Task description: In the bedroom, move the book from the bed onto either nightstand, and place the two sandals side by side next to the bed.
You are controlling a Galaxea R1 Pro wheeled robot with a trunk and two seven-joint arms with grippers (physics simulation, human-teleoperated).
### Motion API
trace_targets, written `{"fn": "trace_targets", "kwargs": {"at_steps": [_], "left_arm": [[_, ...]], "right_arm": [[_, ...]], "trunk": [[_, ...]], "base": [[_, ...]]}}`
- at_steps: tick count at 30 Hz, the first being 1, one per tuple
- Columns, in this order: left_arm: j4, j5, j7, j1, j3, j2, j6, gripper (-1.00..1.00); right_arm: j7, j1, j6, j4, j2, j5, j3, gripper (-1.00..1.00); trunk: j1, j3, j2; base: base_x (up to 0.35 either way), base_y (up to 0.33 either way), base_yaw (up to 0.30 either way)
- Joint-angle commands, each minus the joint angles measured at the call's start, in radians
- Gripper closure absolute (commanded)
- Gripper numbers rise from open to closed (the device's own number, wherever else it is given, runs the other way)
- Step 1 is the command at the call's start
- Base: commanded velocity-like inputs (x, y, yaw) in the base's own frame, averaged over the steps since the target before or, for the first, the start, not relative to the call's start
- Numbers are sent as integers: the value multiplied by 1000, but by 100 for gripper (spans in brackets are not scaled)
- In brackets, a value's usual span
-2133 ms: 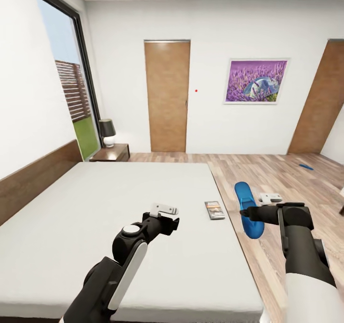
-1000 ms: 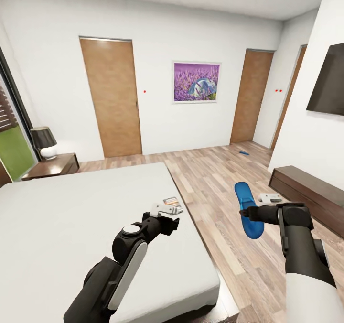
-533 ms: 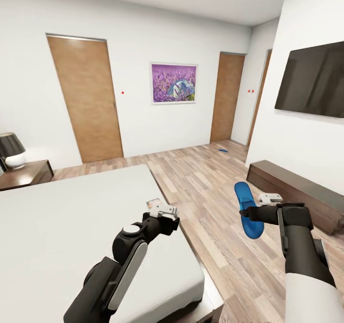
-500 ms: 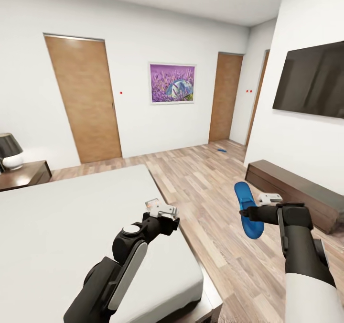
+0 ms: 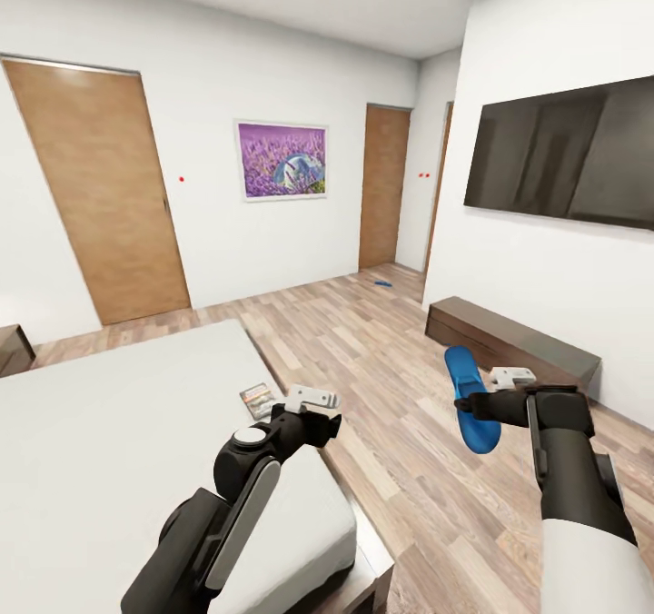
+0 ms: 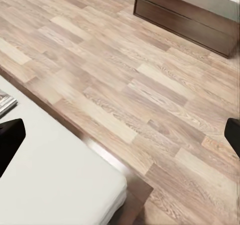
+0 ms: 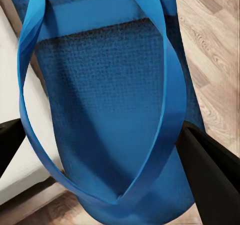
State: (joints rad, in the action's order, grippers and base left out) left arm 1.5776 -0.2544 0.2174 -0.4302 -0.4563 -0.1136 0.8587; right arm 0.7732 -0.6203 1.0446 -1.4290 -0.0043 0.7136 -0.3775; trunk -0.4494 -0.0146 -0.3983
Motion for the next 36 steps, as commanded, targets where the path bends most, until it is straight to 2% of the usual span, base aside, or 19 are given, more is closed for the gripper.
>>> {"fn": "trace_targets", "kwargs": {"at_steps": [1,36], "left_arm": [[1,-11,10,-1,-1,0,3,-100],[1,-11,10,-1,-8,0,3,-100]], "right_arm": [[11,-1,3,-1,0,9,0,100],[11,-1,3,-1,3,9,4,100]], "trunk": [[-1,-1,-2],[-1,15,-2]], "base": [[0,0,-296],[0,0,-296]]}}
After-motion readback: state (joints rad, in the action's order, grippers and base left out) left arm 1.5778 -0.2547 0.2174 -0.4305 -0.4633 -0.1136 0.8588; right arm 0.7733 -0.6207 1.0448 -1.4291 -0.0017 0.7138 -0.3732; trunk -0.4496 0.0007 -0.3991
